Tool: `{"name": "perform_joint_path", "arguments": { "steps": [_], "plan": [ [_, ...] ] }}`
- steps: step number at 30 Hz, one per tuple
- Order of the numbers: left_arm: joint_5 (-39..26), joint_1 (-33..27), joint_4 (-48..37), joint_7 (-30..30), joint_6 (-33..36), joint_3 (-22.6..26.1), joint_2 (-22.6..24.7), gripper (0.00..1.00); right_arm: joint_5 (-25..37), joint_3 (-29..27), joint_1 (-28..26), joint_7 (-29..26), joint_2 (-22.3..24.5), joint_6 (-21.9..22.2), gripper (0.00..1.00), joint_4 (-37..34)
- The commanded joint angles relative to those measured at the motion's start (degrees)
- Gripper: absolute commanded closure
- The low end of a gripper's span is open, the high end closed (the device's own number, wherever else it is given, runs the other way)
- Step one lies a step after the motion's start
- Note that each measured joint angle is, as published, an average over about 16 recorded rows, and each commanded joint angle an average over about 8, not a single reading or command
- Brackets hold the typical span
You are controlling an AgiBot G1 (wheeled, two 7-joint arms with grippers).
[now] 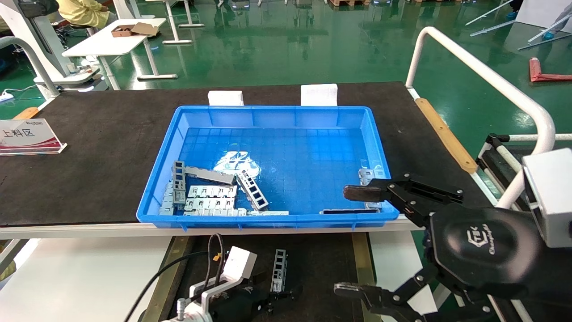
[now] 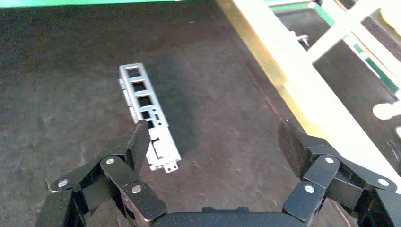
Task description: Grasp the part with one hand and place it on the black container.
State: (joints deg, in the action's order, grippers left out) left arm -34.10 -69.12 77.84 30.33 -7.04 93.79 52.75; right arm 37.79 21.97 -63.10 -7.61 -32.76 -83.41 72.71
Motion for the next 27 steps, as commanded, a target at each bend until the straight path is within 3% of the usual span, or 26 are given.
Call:
{"name": "perform_joint_path", "arguments": {
  "steps": [1, 11, 27],
  "plan": [
    [-1.9, 0.4, 0.1, 0.0, 3.0, -1.6, -1.2, 0.00, 0.0, 0.0, 0.0, 0.0, 0.0, 0.0, 0.00, 0.0],
    [-5.0, 4.5, 0.2, -8.0, 20.0, -13.9, -7.0, 0.00, 0.0, 0.0, 0.0, 0.0, 0.0, 0.0, 0.00, 0.0],
    [1.6, 11.3, 0.1, -27.1, 38.1, -30.3, -14.2, 0.00, 0.0, 0.0, 0.0, 0.0, 0.0, 0.0, 0.00, 0.0]
  ]
}}
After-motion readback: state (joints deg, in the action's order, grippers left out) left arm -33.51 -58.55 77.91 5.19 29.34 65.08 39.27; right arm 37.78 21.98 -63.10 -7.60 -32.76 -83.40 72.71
